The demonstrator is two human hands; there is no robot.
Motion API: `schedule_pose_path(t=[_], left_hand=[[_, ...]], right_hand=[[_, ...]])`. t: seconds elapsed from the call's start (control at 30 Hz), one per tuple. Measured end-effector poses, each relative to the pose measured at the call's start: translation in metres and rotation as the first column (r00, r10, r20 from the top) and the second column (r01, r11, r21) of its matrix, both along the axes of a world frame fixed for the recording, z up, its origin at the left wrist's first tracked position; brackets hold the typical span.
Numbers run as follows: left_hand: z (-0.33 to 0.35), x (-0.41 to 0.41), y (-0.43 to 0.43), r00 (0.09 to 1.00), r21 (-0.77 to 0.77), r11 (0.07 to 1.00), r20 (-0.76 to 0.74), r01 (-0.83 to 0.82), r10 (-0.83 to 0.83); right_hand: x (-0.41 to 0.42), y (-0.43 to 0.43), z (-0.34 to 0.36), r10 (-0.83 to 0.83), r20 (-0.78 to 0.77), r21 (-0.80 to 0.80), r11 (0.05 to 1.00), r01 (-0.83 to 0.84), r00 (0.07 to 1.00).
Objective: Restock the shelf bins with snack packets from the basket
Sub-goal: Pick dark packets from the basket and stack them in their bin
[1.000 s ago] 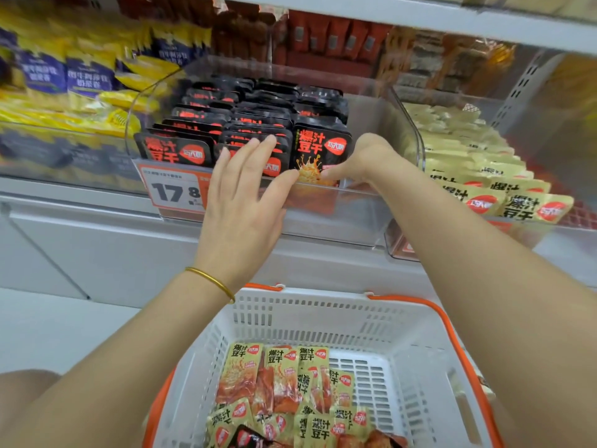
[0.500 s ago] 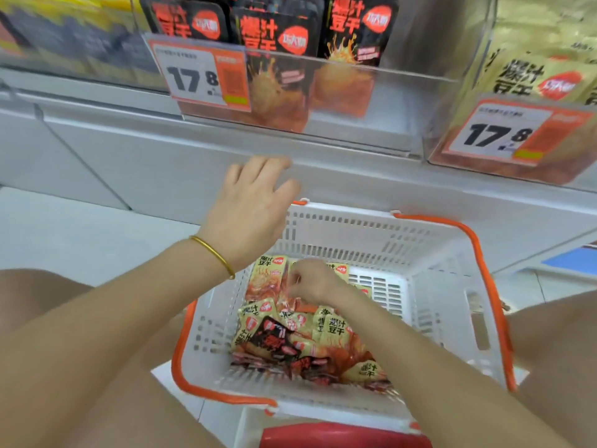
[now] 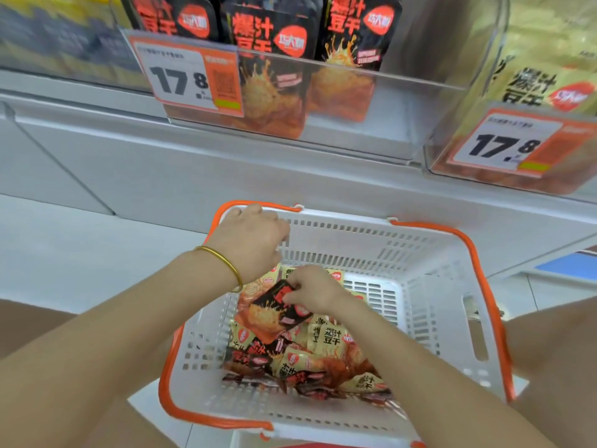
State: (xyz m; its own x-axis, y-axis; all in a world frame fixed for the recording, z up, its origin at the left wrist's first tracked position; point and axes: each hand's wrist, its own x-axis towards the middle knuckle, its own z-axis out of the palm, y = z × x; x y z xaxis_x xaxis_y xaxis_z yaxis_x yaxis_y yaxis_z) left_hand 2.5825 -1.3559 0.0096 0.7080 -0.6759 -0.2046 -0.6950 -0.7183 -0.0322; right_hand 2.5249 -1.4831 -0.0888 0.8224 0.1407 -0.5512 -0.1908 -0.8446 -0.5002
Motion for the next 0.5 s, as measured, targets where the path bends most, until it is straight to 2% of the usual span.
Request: schedule_pose_path(t=[0.07,0.13,0.2,0.27,0.33,0.37,0.4,0.43,0.5], left_hand=[[0.000,0.004,-0.004,0.985,0.007,0.999,-0.170,-0.035,0.036],[0.005,0.007,-0.009,0.922,-0.030,0.993,-0.376,-0.114,0.095],[0.013,0.010,-0.015,0.902,-0.137,0.981,-0.426,-0.140,0.069],[0.025,0.016,-0.019,0.890,-0.313,0.926,-0.453,-0.209,0.048],[0.041,0.018,-0.023,0.846,-0.512,0.797,-0.533,-0.321,-0.001],[0.051,0.018,-0.025,0.842,-0.600,0.717,-0.539,-0.356,-0.033],[0.063,0.018,-0.027,0.857,-0.674,0.642,-0.513,-0.365,-0.051],[0.075,0.017,-0.029,0.880,-0.739,0.577,-0.470,-0.349,-0.069],[0.096,0.018,-0.032,0.901,-0.835,0.431,-0.421,-0.342,-0.101]], right_hand=[[0.007,-0.021,0.034,-0.065,0.054,0.076,0.995,0.061,0.996],[0.010,-0.039,0.068,-0.172,0.082,0.202,0.967,0.152,0.982],[0.010,-0.052,0.097,-0.300,0.093,0.359,0.900,0.249,0.949],[0.008,-0.060,0.120,-0.455,0.109,0.489,0.799,0.351,0.884],[0.004,-0.065,0.139,-0.627,0.051,0.655,0.609,0.448,0.777],[0.001,-0.066,0.148,-0.668,0.001,0.728,0.511,0.457,0.744],[-0.002,-0.066,0.157,-0.674,-0.025,0.773,0.455,0.442,0.738],[-0.004,-0.064,0.166,-0.663,-0.012,0.788,0.455,0.415,0.749],[-0.005,-0.061,0.191,-0.648,0.095,0.784,0.517,0.344,0.756]])
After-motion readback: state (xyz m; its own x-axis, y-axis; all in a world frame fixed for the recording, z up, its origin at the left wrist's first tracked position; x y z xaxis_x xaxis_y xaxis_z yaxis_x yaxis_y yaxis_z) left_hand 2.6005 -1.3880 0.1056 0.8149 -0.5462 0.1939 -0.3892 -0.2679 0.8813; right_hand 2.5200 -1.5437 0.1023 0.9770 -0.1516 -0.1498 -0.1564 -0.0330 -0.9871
